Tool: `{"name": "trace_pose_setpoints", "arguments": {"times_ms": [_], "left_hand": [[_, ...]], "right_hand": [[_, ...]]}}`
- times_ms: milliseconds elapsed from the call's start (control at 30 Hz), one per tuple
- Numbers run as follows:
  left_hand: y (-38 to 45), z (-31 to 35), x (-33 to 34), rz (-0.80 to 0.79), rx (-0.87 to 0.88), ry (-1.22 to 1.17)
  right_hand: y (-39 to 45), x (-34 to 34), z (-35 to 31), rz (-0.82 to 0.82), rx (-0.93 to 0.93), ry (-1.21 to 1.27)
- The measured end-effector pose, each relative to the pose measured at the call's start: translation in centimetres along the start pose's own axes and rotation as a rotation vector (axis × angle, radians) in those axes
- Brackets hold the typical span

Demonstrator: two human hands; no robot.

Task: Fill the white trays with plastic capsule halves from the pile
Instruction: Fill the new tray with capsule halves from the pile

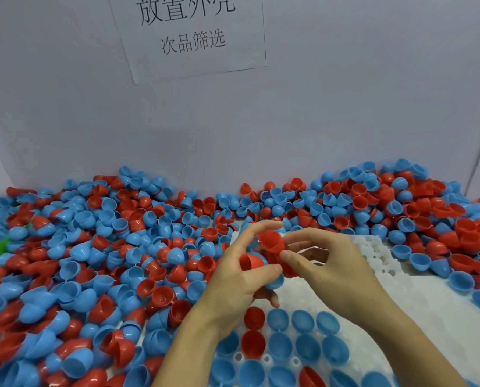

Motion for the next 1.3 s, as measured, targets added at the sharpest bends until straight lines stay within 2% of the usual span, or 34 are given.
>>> {"name": "trace_pose_setpoints", "arguments": {"times_ms": [167, 367, 500, 600, 700, 767, 800, 833, 867, 933, 967, 1000, 1033, 1167, 1300], "left_hand": [[0.0, -0.1, 0.0, 0.017, -0.011, -0.013], [0.0, 0.0, 0.1, 0.018, -0.016, 0.113], [0.2, 0.0, -0.2, 0.118, 0.000, 0.054], [0.3, 0.0, -0.3, 0.214, 0.009, -0.022], [0.3, 0.1, -0.4, 0.244, 0.007, -0.034], [0.2, 0.0, -0.5, 0.240, 0.000, -0.024], [0.2, 0.0, -0.5, 0.236, -0.005, -0.020], [0.2, -0.1, -0.5, 0.229, -0.011, -0.015], [0.3, -0.1, -0.4, 0.219, -0.017, -0.011], [0.4, -0.2, -0.2, 0.194, -0.027, -0.013], [0.4, -0.2, -0.2, 0.178, -0.029, -0.016], [0.4, -0.2, -0.2, 0.161, -0.030, -0.015], [0.4, -0.2, -0.1, 0.151, -0.029, -0.010], [0.3, -0.3, 0.0, 0.154, -0.050, 0.014], [0.1, -0.3, -0.1, 0.119, -0.042, 0.020]], "right_hand": [[-0.1, 0.1, -0.1, 0.033, -0.011, 0.007], [-0.2, 1.0, -0.6, 0.101, -0.044, -0.114], [-0.1, 0.4, -0.9, 0.205, -0.062, 0.137], [-0.1, -1.1, -0.4, 0.429, -0.010, 0.427], [-0.4, -3.3, 0.1, 0.900, -0.023, 0.669], [-0.7, -4.1, -0.3, 1.111, -0.024, 0.663], [-0.7, -4.1, -0.5, 1.102, -0.020, 0.590], [-0.6, -3.6, -0.9, 0.982, -0.042, 0.469], [-0.4, -2.7, -1.5, 0.757, -0.084, 0.335], [0.1, 0.1, -2.8, 0.200, -0.136, 0.181], [0.1, 1.4, -3.2, 0.005, -0.148, 0.156], [0.0, 2.1, -3.1, -0.093, -0.172, 0.135], [0.0, 2.3, -3.0, -0.104, -0.195, 0.088], [-0.3, 0.6, -1.9, 0.098, -0.150, -0.087], [-0.2, 1.1, -1.0, 0.008, -0.076, -0.060]]}}
Point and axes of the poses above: each hand's wrist, its own y-axis towards the middle knuckle, its own x-axis out of the palm, z = x × y, the point moved 1 cm from there along y, towards the middle knuckle, and after that the axes turned 13 degrees about -z, right-handed, at the moved point
